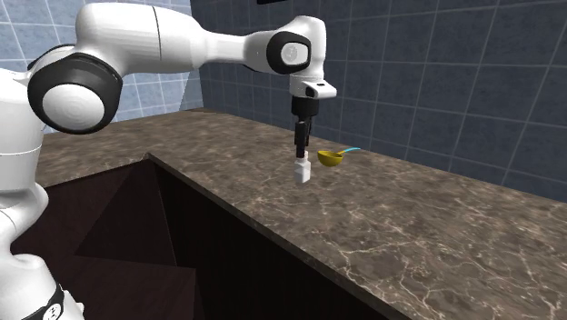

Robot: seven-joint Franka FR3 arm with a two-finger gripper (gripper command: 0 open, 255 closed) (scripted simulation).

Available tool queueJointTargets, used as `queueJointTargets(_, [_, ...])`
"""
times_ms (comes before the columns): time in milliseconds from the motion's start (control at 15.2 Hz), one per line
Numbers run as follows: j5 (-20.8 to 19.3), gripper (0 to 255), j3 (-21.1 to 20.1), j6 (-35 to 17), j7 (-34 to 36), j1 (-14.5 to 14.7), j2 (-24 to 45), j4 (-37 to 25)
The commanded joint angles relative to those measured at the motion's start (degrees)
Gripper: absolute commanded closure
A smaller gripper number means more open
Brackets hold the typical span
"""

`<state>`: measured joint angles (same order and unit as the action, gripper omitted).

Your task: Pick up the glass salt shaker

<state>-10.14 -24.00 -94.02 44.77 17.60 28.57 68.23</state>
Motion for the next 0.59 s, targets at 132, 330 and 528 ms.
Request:
queueJointTargets(132, [0.0, 255, 0.0, -1.2, 0.1, -0.2, -0.1, 1.3])
queueJointTargets(330, [0.0, 255, 0.0, -1.3, 0.0, -0.2, -0.1, 1.4])
queueJointTargets(528, [0.0, 255, 0.0, -1.3, 0.0, -0.2, -0.1, 1.4])
